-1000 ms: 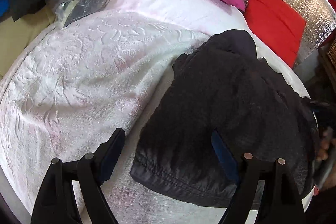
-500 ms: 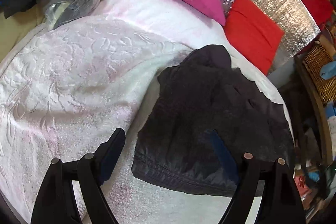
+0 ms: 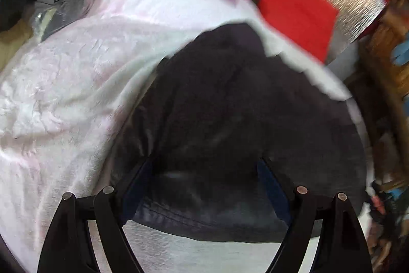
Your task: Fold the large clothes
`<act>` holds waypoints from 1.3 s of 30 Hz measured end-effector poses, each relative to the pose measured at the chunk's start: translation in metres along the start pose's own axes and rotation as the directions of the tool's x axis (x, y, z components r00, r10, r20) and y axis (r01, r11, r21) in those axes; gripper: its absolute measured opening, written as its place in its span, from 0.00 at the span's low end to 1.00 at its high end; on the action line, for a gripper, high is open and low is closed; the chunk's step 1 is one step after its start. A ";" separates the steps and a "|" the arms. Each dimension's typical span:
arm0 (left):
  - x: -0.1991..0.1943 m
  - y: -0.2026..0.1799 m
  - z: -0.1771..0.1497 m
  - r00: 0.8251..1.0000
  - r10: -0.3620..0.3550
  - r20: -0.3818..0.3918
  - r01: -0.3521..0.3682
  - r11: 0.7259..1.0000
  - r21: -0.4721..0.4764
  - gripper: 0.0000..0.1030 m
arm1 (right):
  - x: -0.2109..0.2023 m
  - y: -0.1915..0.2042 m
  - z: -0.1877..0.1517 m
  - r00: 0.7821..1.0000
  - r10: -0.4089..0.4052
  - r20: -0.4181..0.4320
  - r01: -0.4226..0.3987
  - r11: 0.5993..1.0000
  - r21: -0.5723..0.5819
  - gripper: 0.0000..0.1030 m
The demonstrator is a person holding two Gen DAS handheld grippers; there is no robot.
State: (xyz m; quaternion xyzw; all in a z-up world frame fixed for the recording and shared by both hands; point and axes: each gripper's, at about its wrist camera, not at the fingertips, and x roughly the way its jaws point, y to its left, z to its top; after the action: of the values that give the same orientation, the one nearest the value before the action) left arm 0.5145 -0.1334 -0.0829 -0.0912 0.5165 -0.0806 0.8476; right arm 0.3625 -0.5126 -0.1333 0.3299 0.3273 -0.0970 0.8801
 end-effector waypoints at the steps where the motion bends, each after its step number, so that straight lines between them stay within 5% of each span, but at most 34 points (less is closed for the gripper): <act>1: 0.005 -0.004 -0.001 0.999 0.045 -0.011 -0.044 0.998 0.033 0.82 | 0.010 -0.005 -0.002 0.999 -0.003 -0.036 0.003 1.000 0.013 0.62; 6: -0.012 -0.014 -0.008 0.997 0.072 0.005 -0.072 0.995 0.069 0.82 | 0.008 -0.016 -0.003 0.996 0.006 -0.085 0.001 0.997 0.073 0.62; 13: -0.060 0.002 -0.046 0.986 -0.163 0.023 0.164 0.985 -0.047 0.82 | -0.040 -0.008 -0.027 0.969 0.233 -0.080 -0.214 0.957 0.195 0.72; 17: -0.069 0.023 -0.083 0.981 -0.192 0.042 0.196 0.961 -0.196 0.82 | -0.031 -0.010 -0.060 0.942 0.302 -0.146 -0.249 0.922 0.296 0.72; 23: -0.048 0.041 -0.103 0.957 -0.290 0.008 0.271 0.883 -0.383 0.82 | -0.004 -0.014 -0.096 0.926 0.339 -0.165 -0.245 0.873 0.422 0.72; 31: -0.010 0.048 -0.097 0.913 -0.406 0.024 0.355 0.765 -0.537 0.85 | 0.030 -0.024 -0.089 0.950 0.306 -0.058 -0.239 0.835 0.496 0.72; 37: -0.003 0.065 -0.089 0.888 -0.445 0.117 0.415 0.667 -0.619 0.85 | 0.043 -0.013 -0.073 0.968 0.251 0.010 -0.228 0.862 0.453 0.77; 39: 0.001 0.068 -0.087 0.885 -0.450 0.123 0.420 0.653 -0.630 0.85 | 0.050 -0.014 -0.069 0.972 0.230 0.049 -0.227 0.865 0.447 0.77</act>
State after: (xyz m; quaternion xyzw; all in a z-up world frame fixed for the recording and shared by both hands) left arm 0.4399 -0.0739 -0.1391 -0.4936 0.4940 -0.1020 0.7085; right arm 0.3595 -0.4766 -0.2121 0.5612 0.2573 -0.0642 0.7841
